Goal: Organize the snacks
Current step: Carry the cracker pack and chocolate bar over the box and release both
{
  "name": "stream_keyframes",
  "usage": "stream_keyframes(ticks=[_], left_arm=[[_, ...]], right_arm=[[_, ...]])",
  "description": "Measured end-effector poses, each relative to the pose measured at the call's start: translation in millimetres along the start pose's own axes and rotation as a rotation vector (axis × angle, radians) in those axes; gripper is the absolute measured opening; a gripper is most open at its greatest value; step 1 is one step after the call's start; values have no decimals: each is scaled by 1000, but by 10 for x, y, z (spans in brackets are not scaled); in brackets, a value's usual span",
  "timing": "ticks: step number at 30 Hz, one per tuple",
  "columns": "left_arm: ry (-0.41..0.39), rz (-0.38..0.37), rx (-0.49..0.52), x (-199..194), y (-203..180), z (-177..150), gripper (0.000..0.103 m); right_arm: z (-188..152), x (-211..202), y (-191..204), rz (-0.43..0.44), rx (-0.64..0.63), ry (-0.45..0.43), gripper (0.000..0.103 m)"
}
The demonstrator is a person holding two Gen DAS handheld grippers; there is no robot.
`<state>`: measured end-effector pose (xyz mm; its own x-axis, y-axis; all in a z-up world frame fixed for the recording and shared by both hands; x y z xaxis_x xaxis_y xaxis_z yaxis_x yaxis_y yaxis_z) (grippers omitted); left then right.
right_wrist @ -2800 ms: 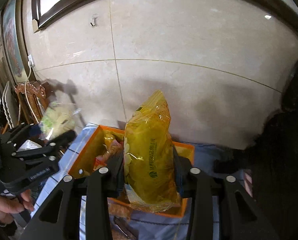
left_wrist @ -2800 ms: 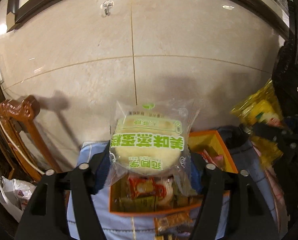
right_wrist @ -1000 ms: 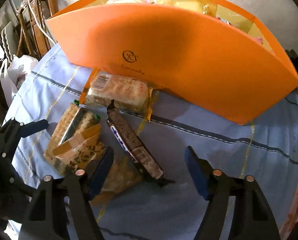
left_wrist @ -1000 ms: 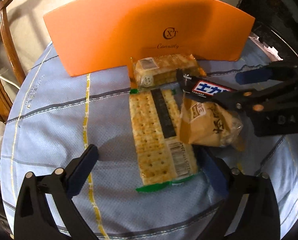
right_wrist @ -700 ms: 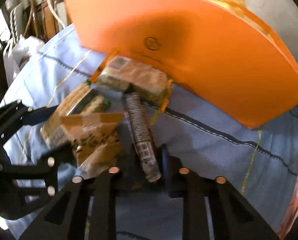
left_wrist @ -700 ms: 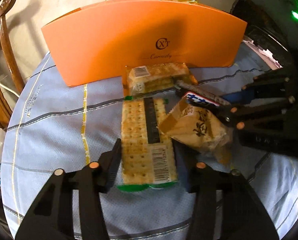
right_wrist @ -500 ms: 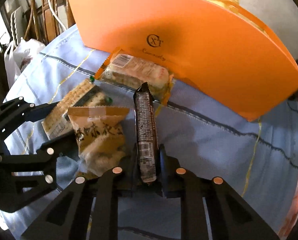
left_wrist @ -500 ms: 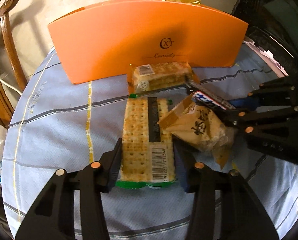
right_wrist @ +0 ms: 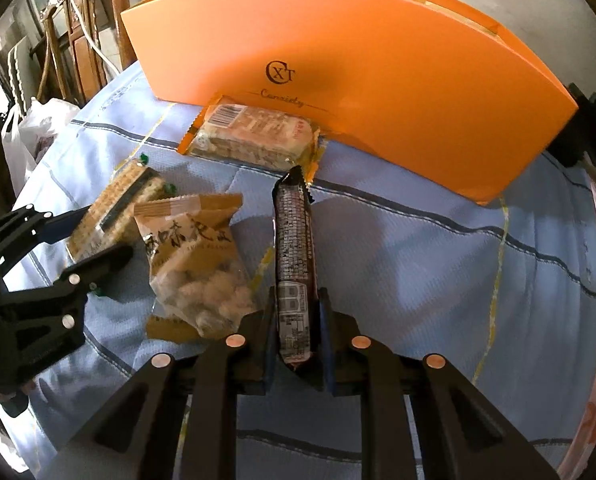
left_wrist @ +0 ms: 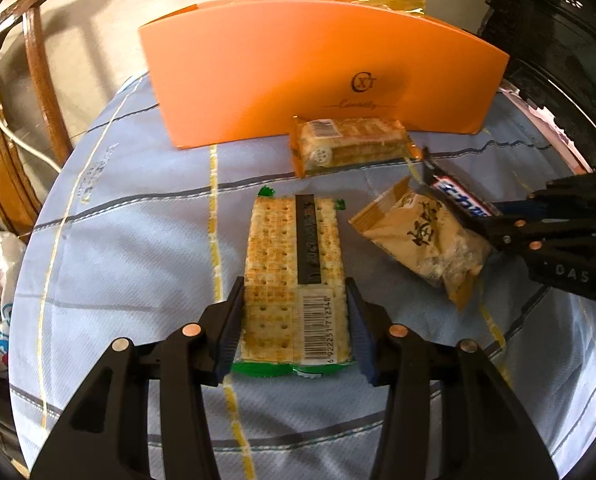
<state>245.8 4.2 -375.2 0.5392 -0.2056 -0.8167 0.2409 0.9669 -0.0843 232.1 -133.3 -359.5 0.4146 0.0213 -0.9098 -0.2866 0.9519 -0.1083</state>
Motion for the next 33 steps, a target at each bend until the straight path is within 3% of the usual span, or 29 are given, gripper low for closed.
stream_keyframes(ticks=[11, 21, 28, 33], left_arm=[[-8, 7, -42, -204, 187, -64, 46], [-59, -38, -91, -611, 226, 12, 46], [-73, -49, -102, -847, 293, 21, 46], [-107, -59, -89, -1036, 261, 228, 46]], right_arm=[[-204, -248, -73, 3, 67, -25, 17], [-330, -765, -58, 57, 161, -113, 17], [-287, -1105, -93, 90, 213, -164, 17], [-134, -1416, -128, 103, 219, -223, 17]])
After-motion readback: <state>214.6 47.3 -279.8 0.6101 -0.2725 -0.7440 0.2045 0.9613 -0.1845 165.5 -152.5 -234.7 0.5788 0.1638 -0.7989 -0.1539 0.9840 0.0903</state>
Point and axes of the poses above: each gripper's, at about its wrist camera, not at the fingertips, and x roughly the way its jaws point, y to its left, z to its top, the point moved 9 cm from there along x, roughly the way its jaws point, and after that the axes turned 5 degrees about -z, right-handed, at the moved point
